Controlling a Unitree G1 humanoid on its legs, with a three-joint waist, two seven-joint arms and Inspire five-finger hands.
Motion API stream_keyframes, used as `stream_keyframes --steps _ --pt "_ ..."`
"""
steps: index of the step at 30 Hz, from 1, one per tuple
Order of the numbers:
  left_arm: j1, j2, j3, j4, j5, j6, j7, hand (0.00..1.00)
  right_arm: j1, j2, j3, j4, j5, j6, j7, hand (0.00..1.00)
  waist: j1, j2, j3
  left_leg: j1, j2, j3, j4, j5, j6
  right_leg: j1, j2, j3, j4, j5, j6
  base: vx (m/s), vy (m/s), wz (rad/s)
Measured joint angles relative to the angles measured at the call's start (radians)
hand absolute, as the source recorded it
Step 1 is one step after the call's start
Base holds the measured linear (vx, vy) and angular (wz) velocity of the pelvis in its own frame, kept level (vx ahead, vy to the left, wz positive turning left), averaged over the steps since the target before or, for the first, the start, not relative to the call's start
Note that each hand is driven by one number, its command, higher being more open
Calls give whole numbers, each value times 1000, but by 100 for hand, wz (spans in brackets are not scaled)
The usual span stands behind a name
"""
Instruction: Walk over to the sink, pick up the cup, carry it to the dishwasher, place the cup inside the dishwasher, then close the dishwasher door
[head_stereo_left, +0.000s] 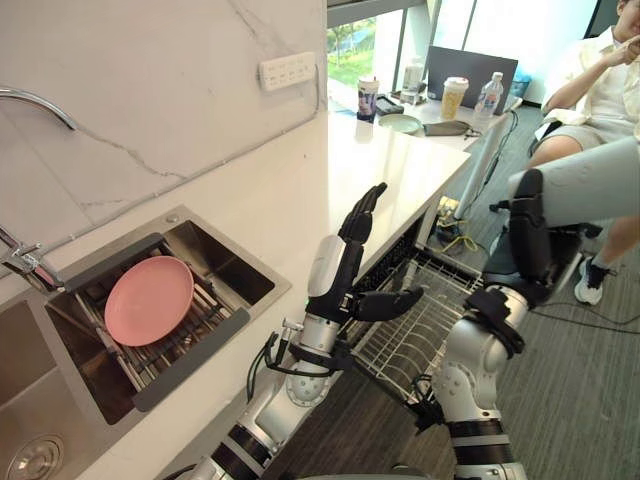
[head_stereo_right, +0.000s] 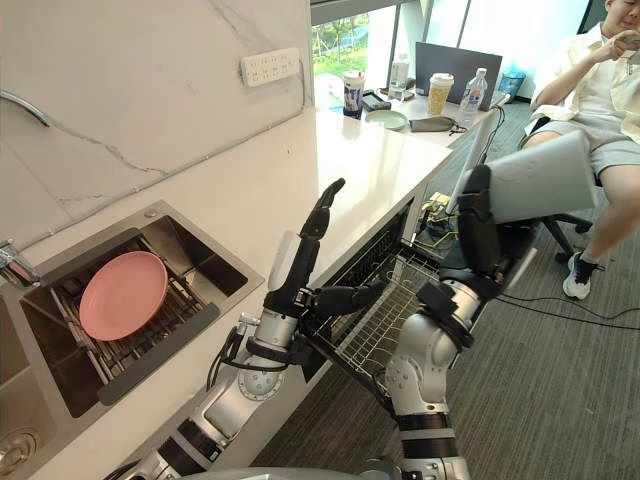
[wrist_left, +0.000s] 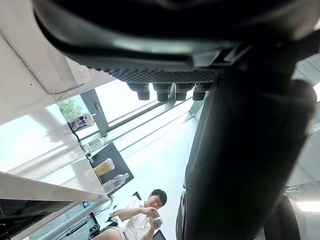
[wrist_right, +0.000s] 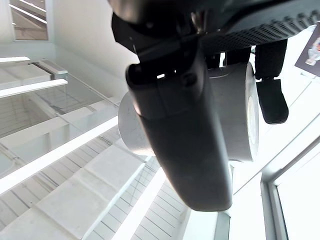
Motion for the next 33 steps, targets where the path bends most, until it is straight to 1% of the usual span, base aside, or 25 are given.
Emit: stream_keyframes --steps 2,8,13,22,28,33 --pt "21 0 1 -12 -27 -13 -31 100 28 -14 -28 -36 -5 -2 1 0 -4 0 0 0 0 1 0 -1 0 0 0 0 -2 0 0 0 0 0" --pt "93 1 4 -13 -67 -10 -121 100 84 -20 -96 -68 15 -3 29 0 -19 2 -1 -5 1 4 0 -9 -7 -6 1 3 -5 -2 3 0 0 0" --pt "123 3 4 -13 -67 -9 -130 100 122 -18 -127 -81 88 -16 73 0 -23 9 -5 -14 1 8 0 -10 -6 -16 2 6 -5 -1 2 0 0 -2" --pt "147 5 22 -13 -67 -8 -145 100 124 3 -126 -82 108 -20 80 0 -23 10 -6 -15 1 10 0 -15 -7 -16 3 8 -8 -2 3 0 0 0" --pt "209 16 52 -10 -112 10 -219 100 146 5 -127 -87 109 -20 79 0 -23 11 -6 -16 1 10 0 -18 -7 -17 2 7 -8 -6 5 0 0 0" --pt "252 35 54 46 -145 15 -288 100 165 16 -127 -83 122 -19 82 0 -23 12 -6 -19 1 10 0 -20 -8 -18 2 6 -8 -8 6 0 0 0"
